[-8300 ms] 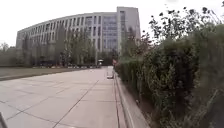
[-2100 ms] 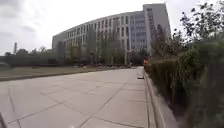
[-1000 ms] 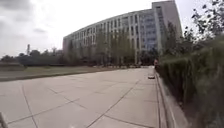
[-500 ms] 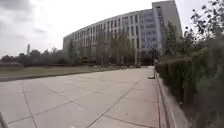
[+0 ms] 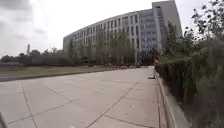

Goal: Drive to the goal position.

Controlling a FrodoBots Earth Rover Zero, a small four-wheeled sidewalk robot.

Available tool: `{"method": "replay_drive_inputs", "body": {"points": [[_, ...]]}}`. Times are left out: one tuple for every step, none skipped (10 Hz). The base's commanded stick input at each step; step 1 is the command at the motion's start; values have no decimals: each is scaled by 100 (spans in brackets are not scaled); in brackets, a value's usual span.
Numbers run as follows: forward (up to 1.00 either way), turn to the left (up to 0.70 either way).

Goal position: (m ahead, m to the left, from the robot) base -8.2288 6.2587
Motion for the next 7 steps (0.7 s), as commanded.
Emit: {"method": "replay_drive_inputs", "body": {"points": [[0, 0], [0, 0], [0, 5], [3, 43], [3, 45], [5, 45], [4, 45]]}}
